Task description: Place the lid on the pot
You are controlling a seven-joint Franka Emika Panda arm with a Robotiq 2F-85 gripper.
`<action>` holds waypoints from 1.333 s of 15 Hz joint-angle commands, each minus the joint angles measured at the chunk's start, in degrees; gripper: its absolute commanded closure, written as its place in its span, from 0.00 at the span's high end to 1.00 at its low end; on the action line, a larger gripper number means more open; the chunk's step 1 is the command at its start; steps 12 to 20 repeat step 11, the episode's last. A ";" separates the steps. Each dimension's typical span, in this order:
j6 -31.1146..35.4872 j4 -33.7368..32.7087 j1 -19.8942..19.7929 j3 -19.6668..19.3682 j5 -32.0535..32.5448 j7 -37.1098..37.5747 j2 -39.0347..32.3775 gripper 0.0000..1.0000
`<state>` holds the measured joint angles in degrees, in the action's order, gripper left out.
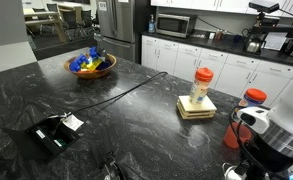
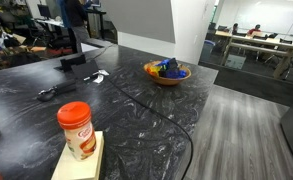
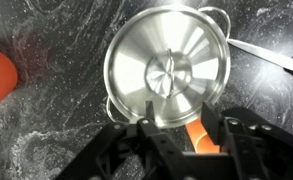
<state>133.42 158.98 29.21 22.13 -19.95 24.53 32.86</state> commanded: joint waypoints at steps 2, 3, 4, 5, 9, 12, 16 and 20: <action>1.74 -0.23 -1.21 0.69 -0.36 -0.38 0.53 0.66; 1.89 -0.23 -1.32 0.72 -0.34 -0.37 0.66 0.73; 1.92 -0.23 -1.32 0.76 -0.33 -0.36 0.73 0.77; 1.94 -0.23 -1.31 0.81 -0.32 -0.34 0.74 0.77; 1.98 -0.23 -1.30 0.84 -0.32 -0.33 0.74 0.77; 1.99 -0.23 -1.30 0.84 -0.32 -0.33 0.74 0.77; 1.99 -0.23 -1.30 0.84 -0.32 -0.33 0.74 0.77; 1.99 -0.23 -1.30 0.84 -0.32 -0.33 0.74 0.77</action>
